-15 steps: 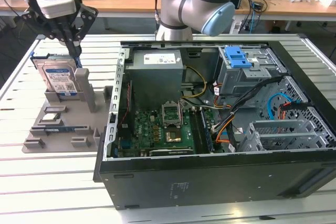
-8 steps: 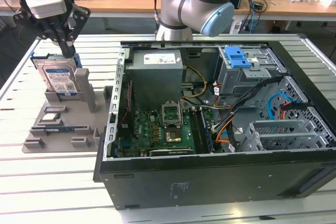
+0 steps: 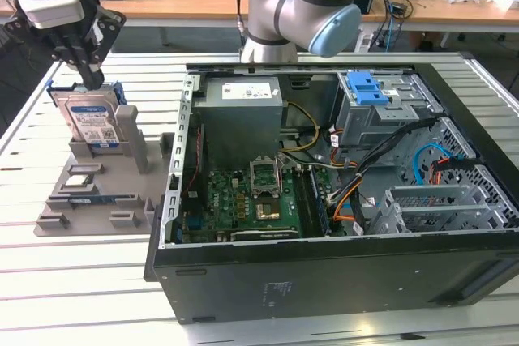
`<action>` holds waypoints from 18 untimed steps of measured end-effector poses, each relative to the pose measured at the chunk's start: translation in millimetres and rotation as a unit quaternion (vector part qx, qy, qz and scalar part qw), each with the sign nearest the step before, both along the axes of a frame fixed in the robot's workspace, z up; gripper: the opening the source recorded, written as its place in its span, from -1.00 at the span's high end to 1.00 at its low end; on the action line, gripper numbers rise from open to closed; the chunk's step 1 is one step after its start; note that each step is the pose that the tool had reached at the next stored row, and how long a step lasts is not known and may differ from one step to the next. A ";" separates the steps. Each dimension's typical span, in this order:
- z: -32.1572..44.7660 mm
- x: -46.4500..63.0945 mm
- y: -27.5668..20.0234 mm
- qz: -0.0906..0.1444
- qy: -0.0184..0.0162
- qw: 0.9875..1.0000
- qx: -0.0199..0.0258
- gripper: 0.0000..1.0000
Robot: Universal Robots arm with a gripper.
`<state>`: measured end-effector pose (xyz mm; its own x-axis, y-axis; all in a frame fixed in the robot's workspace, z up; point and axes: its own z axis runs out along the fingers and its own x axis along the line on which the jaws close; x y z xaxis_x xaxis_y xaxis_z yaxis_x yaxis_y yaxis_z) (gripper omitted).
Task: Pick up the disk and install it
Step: 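Reach for the disk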
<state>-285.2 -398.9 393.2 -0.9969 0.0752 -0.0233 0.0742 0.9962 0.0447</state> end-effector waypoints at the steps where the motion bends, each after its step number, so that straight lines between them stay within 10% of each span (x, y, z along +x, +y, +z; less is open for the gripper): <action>1: 0.0 -2.6 0.0 0.000 0.000 1.000 0.000 0.79; 18: 0.0 -37.6 0.0 0.000 0.000 1.000 0.000 0.79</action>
